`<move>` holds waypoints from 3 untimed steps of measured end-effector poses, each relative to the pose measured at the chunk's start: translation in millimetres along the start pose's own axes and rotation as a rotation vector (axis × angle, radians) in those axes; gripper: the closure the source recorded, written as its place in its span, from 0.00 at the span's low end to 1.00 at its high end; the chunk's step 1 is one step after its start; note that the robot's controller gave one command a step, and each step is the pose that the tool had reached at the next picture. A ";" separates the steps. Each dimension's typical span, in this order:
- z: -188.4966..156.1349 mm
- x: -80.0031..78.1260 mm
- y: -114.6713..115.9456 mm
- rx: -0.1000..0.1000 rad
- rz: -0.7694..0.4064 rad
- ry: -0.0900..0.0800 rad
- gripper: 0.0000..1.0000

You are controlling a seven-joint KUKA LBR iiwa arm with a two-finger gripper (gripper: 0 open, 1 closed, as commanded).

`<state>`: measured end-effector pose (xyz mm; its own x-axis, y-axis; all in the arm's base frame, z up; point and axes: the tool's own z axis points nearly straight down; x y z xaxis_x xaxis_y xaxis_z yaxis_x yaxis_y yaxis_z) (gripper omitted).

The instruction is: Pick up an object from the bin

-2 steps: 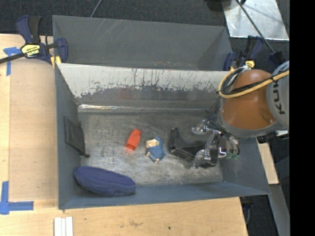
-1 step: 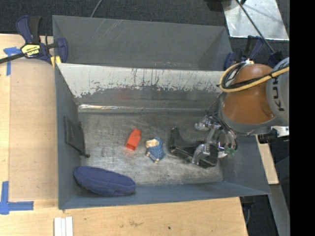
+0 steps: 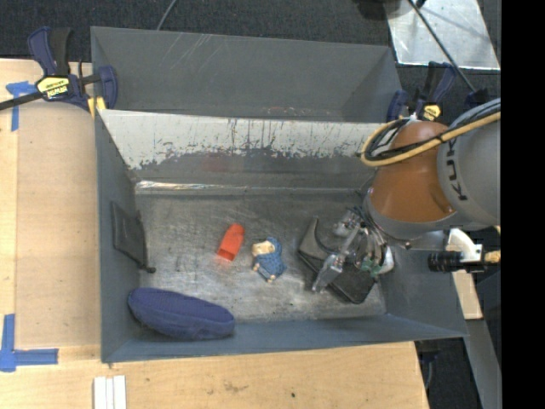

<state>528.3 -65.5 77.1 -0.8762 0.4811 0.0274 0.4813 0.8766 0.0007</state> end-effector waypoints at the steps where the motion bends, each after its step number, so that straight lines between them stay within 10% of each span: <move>1: -0.8 -0.7 -0.1 0.000 -0.002 -0.028 0.00; 2: -2.0 -1.9 -1.1 0.001 -0.001 -0.031 1.00; 3: -22.6 -0.9 -2.1 0.002 -0.004 -0.026 1.00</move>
Offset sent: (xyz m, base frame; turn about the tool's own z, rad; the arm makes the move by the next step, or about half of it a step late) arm 0.0000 0.0000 0.0000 0.0000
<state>528.6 -68.0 99.7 -0.8786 0.4776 0.0009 0.4776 0.8786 -0.0012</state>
